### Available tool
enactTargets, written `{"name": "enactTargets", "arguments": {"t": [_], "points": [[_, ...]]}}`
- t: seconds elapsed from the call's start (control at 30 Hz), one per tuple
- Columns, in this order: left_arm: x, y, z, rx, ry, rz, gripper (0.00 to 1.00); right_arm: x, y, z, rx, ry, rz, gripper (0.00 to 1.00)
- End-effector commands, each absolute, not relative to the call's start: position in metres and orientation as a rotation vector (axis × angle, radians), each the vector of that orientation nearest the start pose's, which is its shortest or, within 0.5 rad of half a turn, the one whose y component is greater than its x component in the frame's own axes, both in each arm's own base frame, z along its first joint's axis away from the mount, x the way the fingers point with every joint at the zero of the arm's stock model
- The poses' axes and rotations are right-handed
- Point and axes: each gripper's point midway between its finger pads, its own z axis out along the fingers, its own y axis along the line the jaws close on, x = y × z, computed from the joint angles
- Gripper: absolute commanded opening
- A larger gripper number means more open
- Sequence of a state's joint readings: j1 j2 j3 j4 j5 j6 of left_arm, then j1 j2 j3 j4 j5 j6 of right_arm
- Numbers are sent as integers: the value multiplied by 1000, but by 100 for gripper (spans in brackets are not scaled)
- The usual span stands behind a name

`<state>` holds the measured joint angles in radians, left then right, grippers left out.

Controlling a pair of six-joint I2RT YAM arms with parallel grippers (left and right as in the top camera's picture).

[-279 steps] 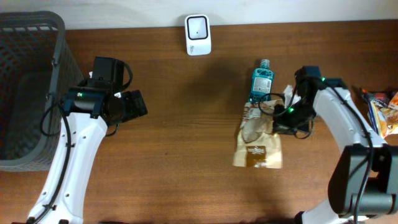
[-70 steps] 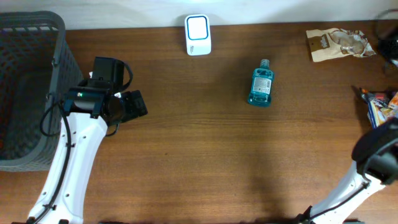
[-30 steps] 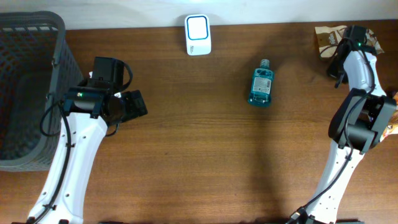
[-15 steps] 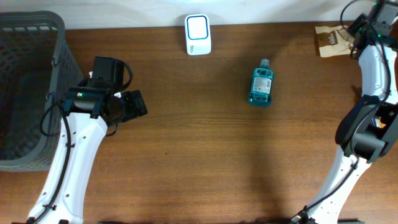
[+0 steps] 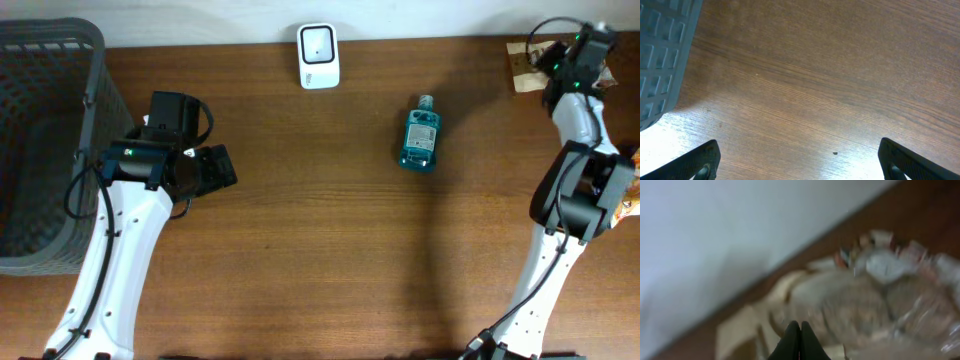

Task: Scan the item barcode

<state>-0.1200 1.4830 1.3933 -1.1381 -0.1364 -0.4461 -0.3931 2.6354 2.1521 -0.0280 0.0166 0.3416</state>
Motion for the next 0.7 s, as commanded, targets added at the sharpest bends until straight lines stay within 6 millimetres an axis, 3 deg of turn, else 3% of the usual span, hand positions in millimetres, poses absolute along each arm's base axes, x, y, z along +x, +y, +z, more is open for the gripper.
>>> {"name": "enactTargets", "arguments": {"t": [0.0, 0.17, 0.33, 0.67], "points": [[330, -13, 191, -506, 2705, 51, 99, 651, -273, 37, 781, 1980, -43, 4], [330, -13, 191, -506, 2705, 51, 99, 618, -296, 4, 913, 2077, -208, 4], [330, -13, 191, -506, 2704, 51, 99, 587, -309, -19, 994, 2185, -231, 4], [330, -13, 191, -506, 2705, 51, 99, 524, -334, -49, 1157, 2350, -266, 4]]}}
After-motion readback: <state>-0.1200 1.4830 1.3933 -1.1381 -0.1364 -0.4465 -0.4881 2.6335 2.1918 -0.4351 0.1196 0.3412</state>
